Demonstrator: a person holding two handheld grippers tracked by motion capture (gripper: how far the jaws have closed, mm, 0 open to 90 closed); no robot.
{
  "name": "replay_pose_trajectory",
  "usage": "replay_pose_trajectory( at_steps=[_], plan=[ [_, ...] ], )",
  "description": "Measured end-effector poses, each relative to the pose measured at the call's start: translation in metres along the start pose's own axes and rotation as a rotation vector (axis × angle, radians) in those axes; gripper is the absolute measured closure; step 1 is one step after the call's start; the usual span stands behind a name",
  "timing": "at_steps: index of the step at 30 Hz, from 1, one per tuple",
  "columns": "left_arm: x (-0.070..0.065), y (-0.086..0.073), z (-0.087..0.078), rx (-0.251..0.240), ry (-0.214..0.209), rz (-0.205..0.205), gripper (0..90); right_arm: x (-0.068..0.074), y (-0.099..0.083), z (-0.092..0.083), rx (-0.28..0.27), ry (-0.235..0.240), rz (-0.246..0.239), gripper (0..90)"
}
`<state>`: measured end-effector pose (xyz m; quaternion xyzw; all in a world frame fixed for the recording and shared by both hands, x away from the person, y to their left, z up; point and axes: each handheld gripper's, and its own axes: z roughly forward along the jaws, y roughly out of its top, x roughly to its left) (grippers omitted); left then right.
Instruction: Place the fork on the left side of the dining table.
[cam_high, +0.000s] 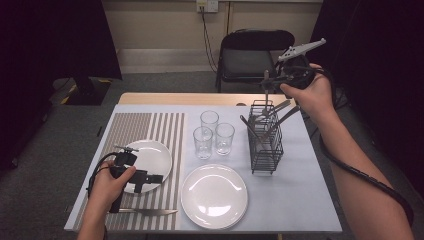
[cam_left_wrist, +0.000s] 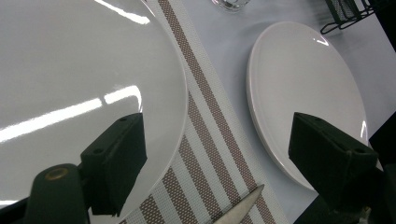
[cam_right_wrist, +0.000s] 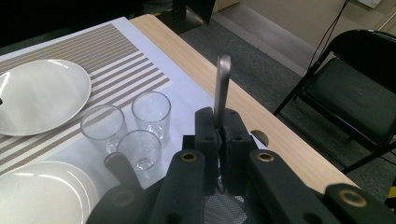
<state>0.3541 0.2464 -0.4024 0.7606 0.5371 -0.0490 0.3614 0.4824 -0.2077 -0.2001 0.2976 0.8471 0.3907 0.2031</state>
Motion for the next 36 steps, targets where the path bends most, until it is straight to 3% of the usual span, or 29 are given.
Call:
replay_pose_trajectory(
  at_steps=[13,36],
  plan=[
    [0.0,0.0,-0.002,-0.001,0.006,0.01,18.8,0.006,0.003,-0.015,-0.029,0.026,-0.018,87.8],
    [0.0,0.0,-0.002,0.004,0.004,0.002,18.7,0.017,-0.011,-0.034,-0.063,0.093,-0.038,87.8]
  ],
)
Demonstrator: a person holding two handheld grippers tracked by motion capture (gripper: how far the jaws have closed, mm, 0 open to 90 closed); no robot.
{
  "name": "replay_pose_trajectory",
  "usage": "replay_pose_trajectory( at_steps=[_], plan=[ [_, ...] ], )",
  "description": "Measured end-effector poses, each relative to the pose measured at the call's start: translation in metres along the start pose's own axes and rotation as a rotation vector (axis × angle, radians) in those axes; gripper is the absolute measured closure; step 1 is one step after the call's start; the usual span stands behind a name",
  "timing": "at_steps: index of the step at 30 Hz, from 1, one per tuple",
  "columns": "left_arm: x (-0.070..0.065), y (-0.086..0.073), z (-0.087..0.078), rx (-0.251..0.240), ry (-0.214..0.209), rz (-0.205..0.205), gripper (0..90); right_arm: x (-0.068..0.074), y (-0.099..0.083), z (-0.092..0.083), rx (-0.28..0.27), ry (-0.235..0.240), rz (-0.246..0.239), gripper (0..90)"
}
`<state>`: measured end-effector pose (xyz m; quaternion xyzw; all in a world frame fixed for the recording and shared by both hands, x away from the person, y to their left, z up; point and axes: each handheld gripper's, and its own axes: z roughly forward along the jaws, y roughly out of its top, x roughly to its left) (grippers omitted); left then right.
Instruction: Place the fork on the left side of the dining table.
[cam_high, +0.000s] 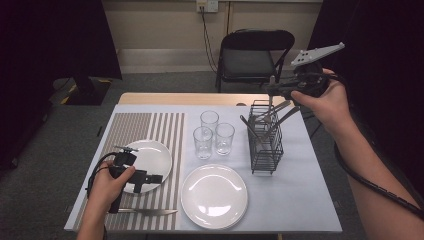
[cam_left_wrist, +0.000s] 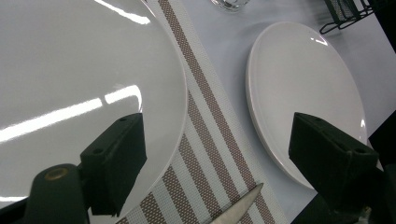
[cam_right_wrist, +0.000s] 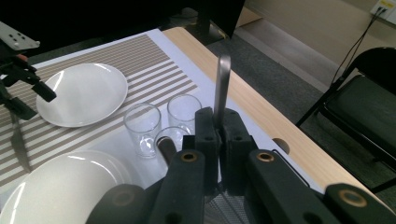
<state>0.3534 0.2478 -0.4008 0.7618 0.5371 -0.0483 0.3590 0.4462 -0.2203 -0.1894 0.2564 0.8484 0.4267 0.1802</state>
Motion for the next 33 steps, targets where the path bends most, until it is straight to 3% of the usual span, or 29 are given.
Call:
replay_pose_trajectory(
  at_steps=[14,27,33],
  plan=[
    [0.0,0.0,0.0,-0.001,0.003,-0.001,18.6,0.013,-0.009,-0.006,-0.013,0.052,-0.019,87.7],
    [0.0,0.0,0.0,0.001,0.005,-0.002,18.6,0.038,-0.008,-0.004,-0.028,0.128,-0.072,87.8],
    [0.0,0.0,-0.001,-0.001,0.003,0.001,18.6,0.046,-0.012,0.001,-0.037,0.161,-0.074,87.8]
  ],
)
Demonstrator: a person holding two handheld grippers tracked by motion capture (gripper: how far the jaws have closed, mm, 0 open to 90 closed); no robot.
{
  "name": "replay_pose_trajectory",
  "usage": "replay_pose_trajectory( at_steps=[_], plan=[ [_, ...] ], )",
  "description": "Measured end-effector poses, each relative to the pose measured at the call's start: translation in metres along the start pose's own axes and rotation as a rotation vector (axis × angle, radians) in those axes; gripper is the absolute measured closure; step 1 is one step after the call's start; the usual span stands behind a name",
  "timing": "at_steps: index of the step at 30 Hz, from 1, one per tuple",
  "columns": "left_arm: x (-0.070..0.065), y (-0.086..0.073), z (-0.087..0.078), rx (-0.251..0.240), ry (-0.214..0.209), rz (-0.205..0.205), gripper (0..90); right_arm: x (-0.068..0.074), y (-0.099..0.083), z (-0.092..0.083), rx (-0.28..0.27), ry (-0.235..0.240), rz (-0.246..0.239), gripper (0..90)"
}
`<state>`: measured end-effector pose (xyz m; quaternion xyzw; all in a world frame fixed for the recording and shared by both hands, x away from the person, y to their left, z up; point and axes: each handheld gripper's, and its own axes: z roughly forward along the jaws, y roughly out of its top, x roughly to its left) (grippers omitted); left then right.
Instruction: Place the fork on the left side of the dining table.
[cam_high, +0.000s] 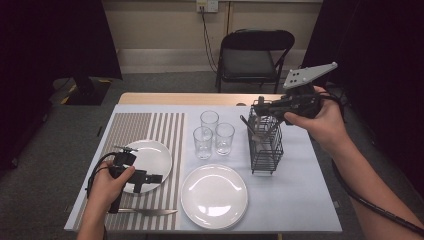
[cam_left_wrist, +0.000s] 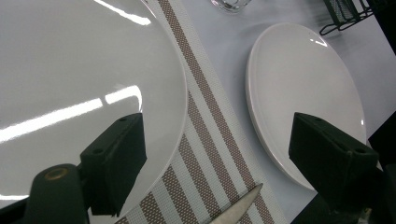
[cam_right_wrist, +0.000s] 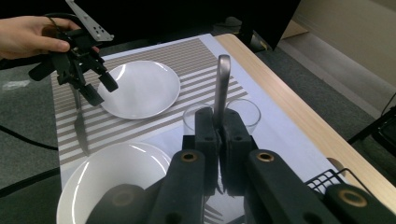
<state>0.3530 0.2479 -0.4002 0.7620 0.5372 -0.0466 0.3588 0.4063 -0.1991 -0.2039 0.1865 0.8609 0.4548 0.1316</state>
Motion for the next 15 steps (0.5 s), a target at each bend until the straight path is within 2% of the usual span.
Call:
replay_pose_trajectory(
  at_steps=[15],
  plan=[
    [-0.001,0.0,0.0,-0.002,-0.001,0.002,18.6,0.012,-0.016,0.011,-0.02,0.055,0.009,87.7]
  ],
)
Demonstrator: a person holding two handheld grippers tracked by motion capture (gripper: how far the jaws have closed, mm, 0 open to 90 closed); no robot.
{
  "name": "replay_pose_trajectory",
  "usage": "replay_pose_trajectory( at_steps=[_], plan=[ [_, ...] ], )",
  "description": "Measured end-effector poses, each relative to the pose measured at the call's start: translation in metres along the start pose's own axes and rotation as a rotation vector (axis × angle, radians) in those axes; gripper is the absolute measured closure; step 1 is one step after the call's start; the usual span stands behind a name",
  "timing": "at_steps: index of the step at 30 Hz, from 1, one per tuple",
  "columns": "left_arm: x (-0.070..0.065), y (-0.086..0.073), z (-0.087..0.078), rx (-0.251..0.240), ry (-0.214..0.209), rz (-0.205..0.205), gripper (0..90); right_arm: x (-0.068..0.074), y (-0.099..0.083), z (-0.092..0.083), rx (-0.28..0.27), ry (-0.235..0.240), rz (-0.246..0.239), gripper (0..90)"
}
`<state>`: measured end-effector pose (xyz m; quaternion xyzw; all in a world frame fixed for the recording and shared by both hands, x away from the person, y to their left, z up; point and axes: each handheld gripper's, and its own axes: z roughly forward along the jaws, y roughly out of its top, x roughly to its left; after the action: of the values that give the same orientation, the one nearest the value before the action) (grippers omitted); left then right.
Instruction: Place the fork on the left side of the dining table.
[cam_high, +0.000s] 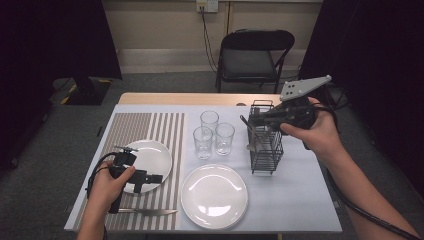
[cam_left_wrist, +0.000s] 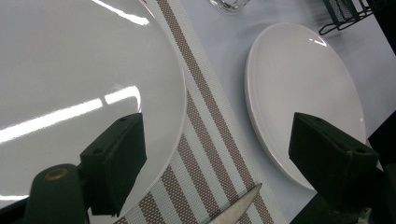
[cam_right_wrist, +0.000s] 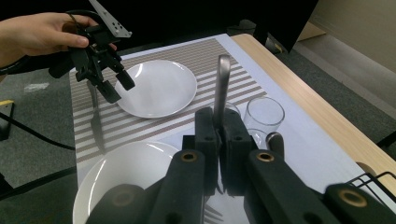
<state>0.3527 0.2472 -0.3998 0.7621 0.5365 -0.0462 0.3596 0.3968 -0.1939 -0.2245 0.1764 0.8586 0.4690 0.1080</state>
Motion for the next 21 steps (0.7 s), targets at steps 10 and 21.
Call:
replay_pose_trajectory(
  at_steps=[10,21],
  plan=[
    [0.0,0.0,-0.001,-0.004,-0.004,-0.001,18.6,0.005,-0.007,0.005,0.007,0.014,-0.005,87.8],
    [0.0,0.0,-0.001,-0.001,-0.003,0.003,18.6,0.008,-0.022,0.011,0.016,0.027,0.007,87.7]
  ],
)
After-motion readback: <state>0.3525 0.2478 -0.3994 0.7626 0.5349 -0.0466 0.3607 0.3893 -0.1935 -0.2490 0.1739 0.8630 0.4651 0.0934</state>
